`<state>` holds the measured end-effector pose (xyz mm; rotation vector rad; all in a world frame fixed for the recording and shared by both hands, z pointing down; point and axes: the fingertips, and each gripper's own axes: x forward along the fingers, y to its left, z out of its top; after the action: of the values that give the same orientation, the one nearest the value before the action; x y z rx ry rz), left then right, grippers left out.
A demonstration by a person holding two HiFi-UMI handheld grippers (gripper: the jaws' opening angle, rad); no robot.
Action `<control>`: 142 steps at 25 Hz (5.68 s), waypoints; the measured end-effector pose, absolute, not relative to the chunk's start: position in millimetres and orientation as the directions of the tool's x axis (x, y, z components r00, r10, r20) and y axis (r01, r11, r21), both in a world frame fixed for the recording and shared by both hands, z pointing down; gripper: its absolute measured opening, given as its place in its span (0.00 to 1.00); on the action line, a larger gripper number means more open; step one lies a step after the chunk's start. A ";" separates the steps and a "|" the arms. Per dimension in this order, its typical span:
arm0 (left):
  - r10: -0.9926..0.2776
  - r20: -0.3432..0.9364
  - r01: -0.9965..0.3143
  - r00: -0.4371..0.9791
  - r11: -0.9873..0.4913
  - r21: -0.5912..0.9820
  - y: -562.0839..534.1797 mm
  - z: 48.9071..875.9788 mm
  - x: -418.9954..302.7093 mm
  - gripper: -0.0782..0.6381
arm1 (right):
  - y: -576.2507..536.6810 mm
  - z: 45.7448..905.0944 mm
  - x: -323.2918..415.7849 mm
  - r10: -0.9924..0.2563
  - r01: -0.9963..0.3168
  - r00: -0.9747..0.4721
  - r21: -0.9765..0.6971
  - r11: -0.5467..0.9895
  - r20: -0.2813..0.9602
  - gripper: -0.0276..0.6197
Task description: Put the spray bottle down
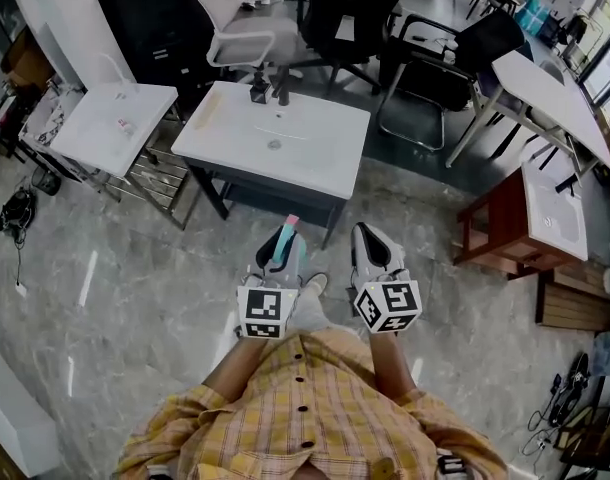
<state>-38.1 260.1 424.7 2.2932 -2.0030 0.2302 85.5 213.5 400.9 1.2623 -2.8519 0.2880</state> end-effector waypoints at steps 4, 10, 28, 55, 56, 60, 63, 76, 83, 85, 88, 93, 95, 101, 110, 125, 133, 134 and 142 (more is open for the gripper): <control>-0.974 0.176 -0.988 0.141 -0.149 -0.033 204.0 420.4 -51.0 0.25 | 158.8 398.6 70.9 -0.737 -0.738 -0.671 -0.166 0.654 0.083 0.05; -0.968 0.197 -0.986 0.154 -0.163 -0.034 119.3 418.0 -69.3 0.25 | 76.6 399.0 53.5 -0.742 -0.746 -0.663 -0.174 0.643 0.100 0.05; -0.941 0.285 -0.978 0.181 -0.204 -0.053 -4.1 457.5 -76.3 0.25 | -46.7 431.5 42.2 -0.749 -0.757 -0.650 -0.204 0.621 0.129 0.05; -0.886 0.402 -0.965 0.230 -0.261 -0.022 -103.9 500.5 -118.6 0.25 | -134.5 477.3 -2.0 -0.746 -0.779 -0.624 -0.257 0.572 0.232 0.05; -0.885 0.403 -0.964 0.234 -0.264 -0.019 -110.3 501.4 -120.0 0.25 | -138.9 479.3 -3.0 -0.747 -0.782 -0.621 -0.257 0.568 0.237 0.05; -0.875 0.416 -0.962 0.246 -0.273 -0.006 -134.4 508.8 -126.5 0.25 | -154.8 490.0 -8.2 -0.749 -0.793 -0.608 -0.259 0.552 0.263 0.05; -0.864 0.433 -0.959 0.256 -0.284 0.001 -151.0 518.8 -129.4 0.25 | -163.6 498.9 -11.6 -0.749 -0.799 -0.600 -0.266 0.539 0.283 0.05; -0.796 0.530 -0.945 0.294 -0.325 0.036 -210.0 560.6 -136.5 0.25 | -194.9 530.1 -17.5 -0.748 -0.829 -0.558 -0.269 0.490 0.358 0.05; -0.772 0.560 -0.943 0.300 -0.329 0.052 -231.9 573.0 -135.3 0.25 | -203.2 540.4 -17.1 -0.747 -0.837 -0.547 -0.274 0.474 0.378 0.05; -0.766 0.566 -0.941 0.304 -0.333 0.055 -237.6 576.1 -133.8 0.25 | -204.9 543.3 -16.5 -0.749 -0.840 -0.542 -0.276 0.467 0.382 0.05; -0.768 0.562 -0.940 0.308 -0.338 0.053 -249.9 578.5 -133.2 0.25 | -207.6 547.4 -16.3 -0.751 -0.845 -0.535 -0.277 0.458 0.387 0.05; -0.789 0.527 -0.937 0.316 -0.347 0.043 -270.6 579.2 -132.2 0.25 | -207.7 554.2 -15.8 -0.754 -0.852 -0.523 -0.282 0.442 0.398 0.05; -0.797 0.510 -0.934 0.323 -0.356 0.034 -278.4 578.6 -130.2 0.25 | -207.8 556.6 -14.7 -0.755 -0.854 -0.518 -0.283 0.436 0.401 0.05; -0.810 0.476 -0.921 0.343 -0.390 0.001 -300.2 578.2 -126.4 0.25 | -205.4 562.9 -16.2 -0.756 -0.860 -0.508 -0.286 0.422 0.413 0.05; -0.829 0.419 -0.908 0.371 -0.417 -0.022 -330.0 578.9 -116.7 0.25 | -203.5 566.2 -16.4 -0.758 -0.868 -0.495 -0.281 0.410 0.424 0.05; -0.853 0.372 -0.912 0.367 -0.408 -0.036 -353.6 592.2 -120.0 0.25 | -202.5 567.7 -16.0 -0.759 -0.873 -0.486 -0.269 0.406 0.433 0.05; -0.855 0.371 -0.916 0.361 -0.401 -0.033 -349.2 592.8 -125.1 0.25 | -199.6 566.9 -16.0 -0.759 -0.873 -0.486 -0.269 0.406 0.434 0.05; -0.856 0.370 -0.915 0.362 -0.402 -0.037 -348.6 592.6 -124.9 0.25 | -199.7 566.5 -16.3 -0.759 -0.873 -0.487 -0.269 0.407 0.433 0.05; -0.853 0.390 -0.916 0.347 -0.397 -0.054 -340.8 594.1 -129.4 0.26 | -196.8 558.5 -17.6 -0.759 -0.866 -0.499 -0.269 0.421 0.418 0.05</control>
<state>-129.4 -340.8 594.1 2.4300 -1.6142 0.5399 -17.6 -196.8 558.5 1.4255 -2.4438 0.6716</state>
